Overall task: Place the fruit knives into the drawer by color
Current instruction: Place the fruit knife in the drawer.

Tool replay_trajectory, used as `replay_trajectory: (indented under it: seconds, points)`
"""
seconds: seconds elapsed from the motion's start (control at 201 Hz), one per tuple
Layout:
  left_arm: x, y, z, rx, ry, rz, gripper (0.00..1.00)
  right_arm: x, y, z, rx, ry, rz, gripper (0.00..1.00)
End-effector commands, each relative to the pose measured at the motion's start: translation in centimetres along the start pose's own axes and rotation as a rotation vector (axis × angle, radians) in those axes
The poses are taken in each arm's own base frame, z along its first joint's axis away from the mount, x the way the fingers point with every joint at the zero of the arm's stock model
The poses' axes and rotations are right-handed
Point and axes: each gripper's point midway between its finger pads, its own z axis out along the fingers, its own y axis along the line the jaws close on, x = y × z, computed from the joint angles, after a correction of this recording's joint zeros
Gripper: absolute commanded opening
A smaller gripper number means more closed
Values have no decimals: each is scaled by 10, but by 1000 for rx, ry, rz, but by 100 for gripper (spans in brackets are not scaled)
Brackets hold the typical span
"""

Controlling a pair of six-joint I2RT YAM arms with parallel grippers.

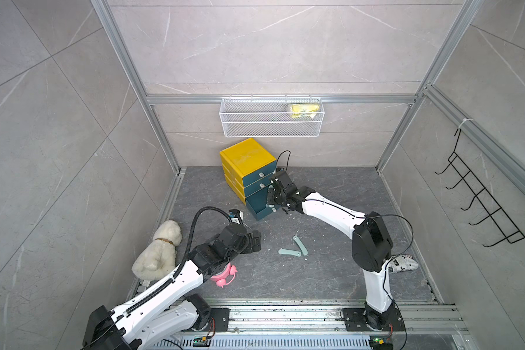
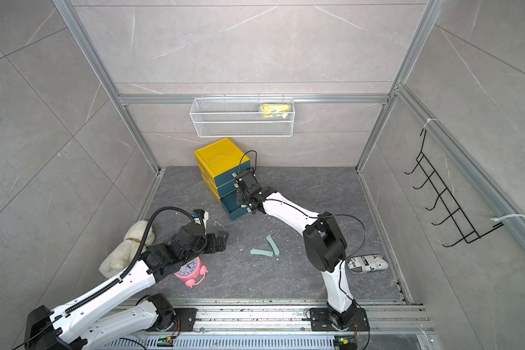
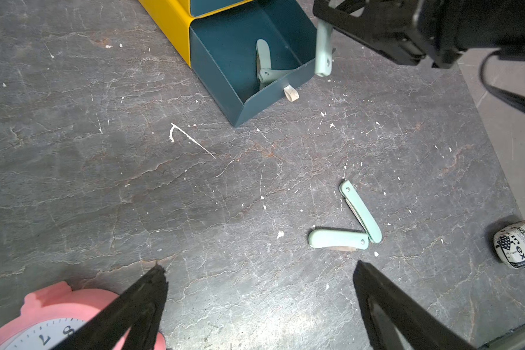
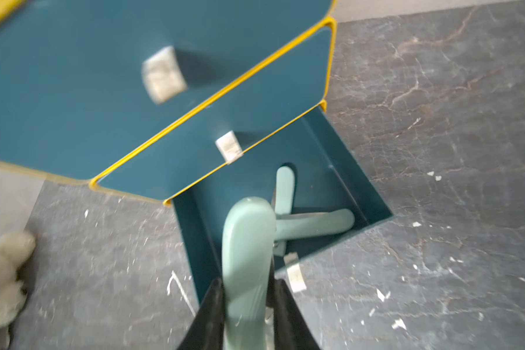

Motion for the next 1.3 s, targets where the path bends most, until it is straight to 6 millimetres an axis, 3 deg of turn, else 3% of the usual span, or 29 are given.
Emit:
replay_trajectory:
  seconds: [0.0, 0.413, 0.727, 0.866, 1.08, 1.299]
  points:
    - [-5, -7, 1, 31, -12, -25, 99, -10, 3, 13, 8, -36, 125, 22]
    - [1, -14, 9, 53, 28, -14, 99, -1, -18, 51, 44, -2, 289, 28]
    - [0, -17, 7, 67, 29, -2, 99, -12, -15, 47, 18, -1, 301, 55]
    - [-2, -20, 5, 79, 29, 5, 99, -24, -8, 29, -18, -35, 301, 58]
    - [-4, -28, 6, 107, 42, 28, 100, -31, -9, -22, -55, -75, 283, 59]
    - [-4, -45, 15, 158, 72, 55, 100, 3, -28, -71, -30, -23, 224, 59]
